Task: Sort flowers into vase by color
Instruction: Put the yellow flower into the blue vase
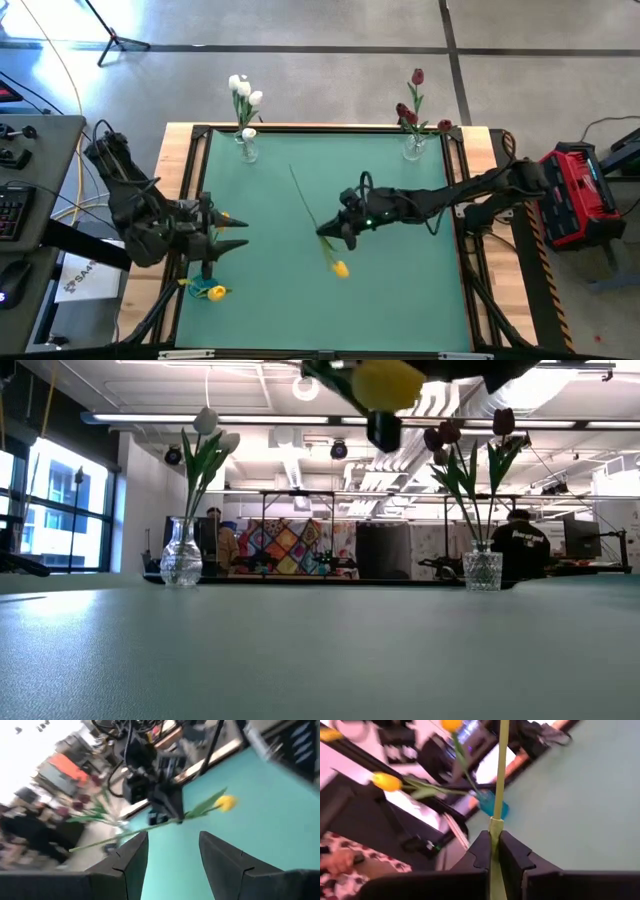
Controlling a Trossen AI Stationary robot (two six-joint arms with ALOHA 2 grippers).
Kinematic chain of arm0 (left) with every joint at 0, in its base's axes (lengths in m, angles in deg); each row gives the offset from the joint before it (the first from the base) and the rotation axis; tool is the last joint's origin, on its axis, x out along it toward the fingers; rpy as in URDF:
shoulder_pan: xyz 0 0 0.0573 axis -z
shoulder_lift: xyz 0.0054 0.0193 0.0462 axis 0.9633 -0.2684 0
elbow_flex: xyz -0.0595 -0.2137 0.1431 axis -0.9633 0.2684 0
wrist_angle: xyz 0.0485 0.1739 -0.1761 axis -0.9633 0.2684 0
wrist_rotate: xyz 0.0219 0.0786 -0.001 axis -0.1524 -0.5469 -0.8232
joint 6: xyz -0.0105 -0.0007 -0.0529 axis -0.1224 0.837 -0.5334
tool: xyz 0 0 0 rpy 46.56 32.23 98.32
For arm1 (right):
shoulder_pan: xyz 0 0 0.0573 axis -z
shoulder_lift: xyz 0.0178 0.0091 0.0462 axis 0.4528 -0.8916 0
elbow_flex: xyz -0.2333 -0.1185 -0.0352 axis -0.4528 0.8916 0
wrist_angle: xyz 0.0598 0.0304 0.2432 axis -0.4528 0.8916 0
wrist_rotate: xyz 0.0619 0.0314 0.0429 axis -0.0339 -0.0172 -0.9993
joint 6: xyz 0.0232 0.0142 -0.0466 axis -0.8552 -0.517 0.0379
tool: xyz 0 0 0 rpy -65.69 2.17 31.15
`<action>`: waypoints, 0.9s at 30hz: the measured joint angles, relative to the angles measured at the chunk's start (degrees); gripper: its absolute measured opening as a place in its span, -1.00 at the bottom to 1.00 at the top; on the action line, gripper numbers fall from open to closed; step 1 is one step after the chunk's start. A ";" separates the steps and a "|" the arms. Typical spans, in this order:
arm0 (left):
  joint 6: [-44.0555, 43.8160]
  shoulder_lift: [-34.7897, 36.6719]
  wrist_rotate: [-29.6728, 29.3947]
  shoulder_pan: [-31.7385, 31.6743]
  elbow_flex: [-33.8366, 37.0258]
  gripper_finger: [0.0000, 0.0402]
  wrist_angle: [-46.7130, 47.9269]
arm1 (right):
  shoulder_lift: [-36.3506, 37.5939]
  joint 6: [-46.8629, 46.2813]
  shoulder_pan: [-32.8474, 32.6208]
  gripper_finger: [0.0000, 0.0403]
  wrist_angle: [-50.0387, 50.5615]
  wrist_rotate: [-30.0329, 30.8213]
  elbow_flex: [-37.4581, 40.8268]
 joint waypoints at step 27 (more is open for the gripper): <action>51.36 -16.97 -6.95 -15.71 -2.13 -0.18 -14.69 | -5.68 -8.48 5.20 -0.96 -17.61 -1.09 -1.23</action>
